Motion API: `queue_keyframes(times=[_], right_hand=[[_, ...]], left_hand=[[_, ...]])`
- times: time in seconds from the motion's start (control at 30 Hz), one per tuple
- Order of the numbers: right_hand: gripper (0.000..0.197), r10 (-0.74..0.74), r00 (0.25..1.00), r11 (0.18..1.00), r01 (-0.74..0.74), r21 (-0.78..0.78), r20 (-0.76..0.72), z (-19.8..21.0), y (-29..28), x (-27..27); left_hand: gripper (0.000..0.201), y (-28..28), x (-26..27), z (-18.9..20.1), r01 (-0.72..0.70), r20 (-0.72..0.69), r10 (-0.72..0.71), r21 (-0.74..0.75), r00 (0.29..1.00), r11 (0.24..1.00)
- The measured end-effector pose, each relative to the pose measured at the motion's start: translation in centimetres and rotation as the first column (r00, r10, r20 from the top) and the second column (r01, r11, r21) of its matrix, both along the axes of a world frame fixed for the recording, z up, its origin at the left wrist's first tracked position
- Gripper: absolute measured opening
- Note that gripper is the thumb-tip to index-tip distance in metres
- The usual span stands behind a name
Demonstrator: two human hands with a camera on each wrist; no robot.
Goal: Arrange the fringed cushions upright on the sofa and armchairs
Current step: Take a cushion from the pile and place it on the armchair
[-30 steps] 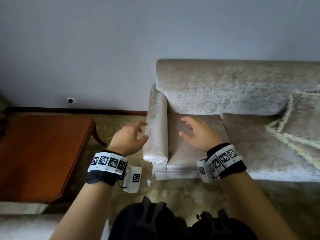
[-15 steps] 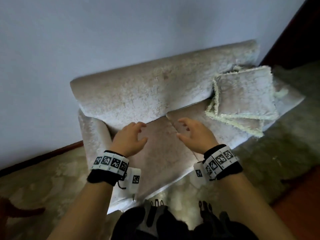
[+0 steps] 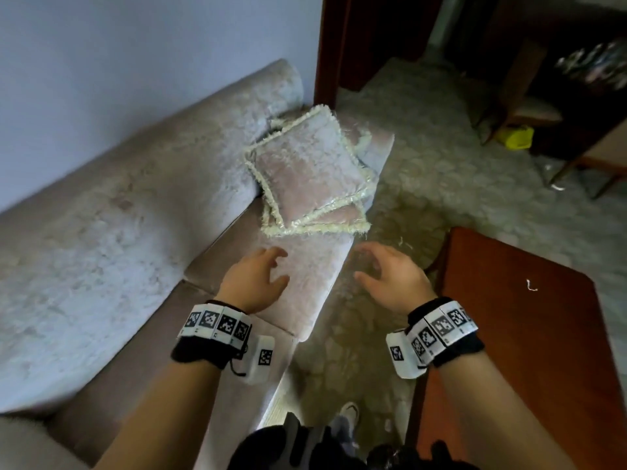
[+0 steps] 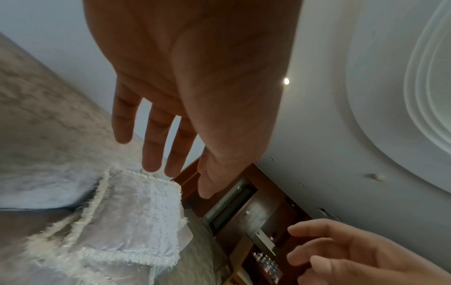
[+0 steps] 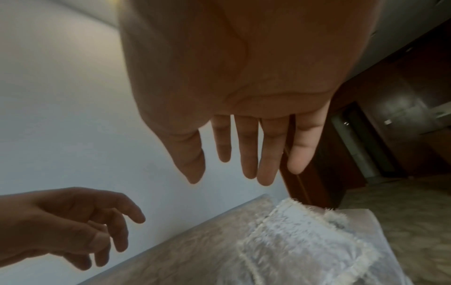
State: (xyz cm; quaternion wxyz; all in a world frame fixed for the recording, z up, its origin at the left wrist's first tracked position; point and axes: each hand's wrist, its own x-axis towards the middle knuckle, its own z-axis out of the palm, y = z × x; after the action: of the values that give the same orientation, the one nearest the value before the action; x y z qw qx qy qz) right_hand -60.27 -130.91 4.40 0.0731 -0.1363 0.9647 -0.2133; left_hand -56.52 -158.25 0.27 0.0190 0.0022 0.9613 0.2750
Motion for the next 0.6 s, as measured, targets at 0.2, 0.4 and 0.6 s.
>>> queue_keyframes(times=[0.2, 0.4, 0.6], right_hand=[[0.051, -0.014, 0.999, 0.999, 0.012, -0.048, -0.045, -0.3, 5.8, -10.8], [0.052, 0.022, 1.000, 0.999, -0.022, -0.026, 0.015, -1.0, 10.2, -20.1], [0.052, 0.049, 0.997, 0.998, -0.047, -0.039, 0.053, -2.1, 11.5, -29.4]], left_hand=[[0.043, 5.4, -10.4, -0.5, 0.013, 0.003, -0.013, -0.009, 1.000, 1.000], [0.040, 8.8, -18.3, -1.0, -0.057, 0.009, 0.057, 0.031, 0.998, 0.998], [0.040, 10.2, -27.2, -2.2, -0.058, 0.051, 0.056, 0.035, 0.997, 0.998]])
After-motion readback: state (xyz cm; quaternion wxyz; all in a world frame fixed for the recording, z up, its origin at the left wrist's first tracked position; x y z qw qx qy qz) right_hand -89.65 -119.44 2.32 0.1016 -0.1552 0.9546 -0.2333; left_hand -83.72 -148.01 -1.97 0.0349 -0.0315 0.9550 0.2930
